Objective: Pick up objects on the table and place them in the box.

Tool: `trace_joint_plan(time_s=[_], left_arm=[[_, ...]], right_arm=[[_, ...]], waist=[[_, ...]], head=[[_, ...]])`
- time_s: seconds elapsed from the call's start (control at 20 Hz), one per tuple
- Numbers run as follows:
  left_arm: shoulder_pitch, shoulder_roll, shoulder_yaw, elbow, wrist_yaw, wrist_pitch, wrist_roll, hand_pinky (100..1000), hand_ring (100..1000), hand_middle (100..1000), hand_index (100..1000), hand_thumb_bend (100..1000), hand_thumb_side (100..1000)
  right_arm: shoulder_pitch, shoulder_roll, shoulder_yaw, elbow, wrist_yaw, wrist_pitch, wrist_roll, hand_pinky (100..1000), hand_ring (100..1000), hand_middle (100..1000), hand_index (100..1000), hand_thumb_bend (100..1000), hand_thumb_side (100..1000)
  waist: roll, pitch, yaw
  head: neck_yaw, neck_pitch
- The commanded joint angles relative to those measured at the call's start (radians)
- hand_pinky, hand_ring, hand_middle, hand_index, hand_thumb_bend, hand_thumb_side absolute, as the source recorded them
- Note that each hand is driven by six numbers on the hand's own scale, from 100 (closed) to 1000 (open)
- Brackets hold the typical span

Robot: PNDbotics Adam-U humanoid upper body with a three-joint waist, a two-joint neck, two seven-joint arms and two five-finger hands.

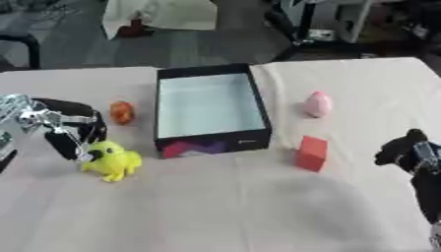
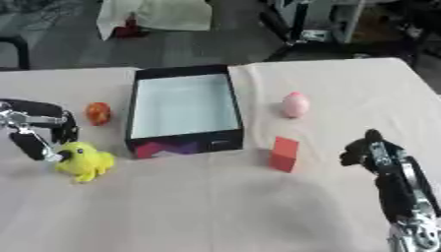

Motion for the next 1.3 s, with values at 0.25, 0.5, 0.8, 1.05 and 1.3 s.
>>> trace_joint_plan(time_s=[0.25, 0.5, 0.8, 1.05, 1.3], left_arm=[[-0.061, 0.025, 0.049, -0.083, 0.085, -0.121, -0.170, 534, 392, 364, 516, 100, 207], [-0.154, 0.009, 0.117, -0.197, 0.064, -0.067, -0.166, 576, 412, 387, 541, 152, 132], [-0.289, -0.129, 0.125, -0.132, -0.028, -0.010, -0.159, 582, 417, 394, 552, 157, 129], [-0.321, -0.259, 0.154, -0.003, -0.108, 0.053, -0.141, 602, 439, 420, 581, 167, 129], [-0.322, -0.389, 0.193, 0.126, -0.188, 0.132, -0.068, 671, 545, 557, 731, 209, 194]], right_arm=[[-0.003, -0.016, -0.002, -0.012, 0.003, 0.000, 0.002, 529, 528, 499, 415, 100, 783], [-0.002, -0.015, 0.000, -0.010, 0.002, 0.000, 0.004, 529, 528, 499, 415, 100, 787], [-0.006, -0.010, 0.007, -0.007, -0.003, 0.001, 0.011, 529, 528, 499, 416, 100, 793], [-0.013, -0.003, 0.013, -0.006, -0.008, 0.003, 0.017, 530, 528, 500, 416, 100, 800], [-0.017, 0.003, 0.015, -0.004, -0.009, 0.005, 0.019, 530, 528, 500, 416, 100, 810]], waist=[[-0.005, -0.027, -0.001], [-0.006, -0.030, -0.005], [-0.012, -0.030, -0.029], [-0.017, -0.024, -0.050], [-0.021, -0.018, -0.060]], head=[[-0.001, -0.002], [0.000, -0.002], [0.022, -0.002], [0.040, -0.002], [0.039, -0.002]])
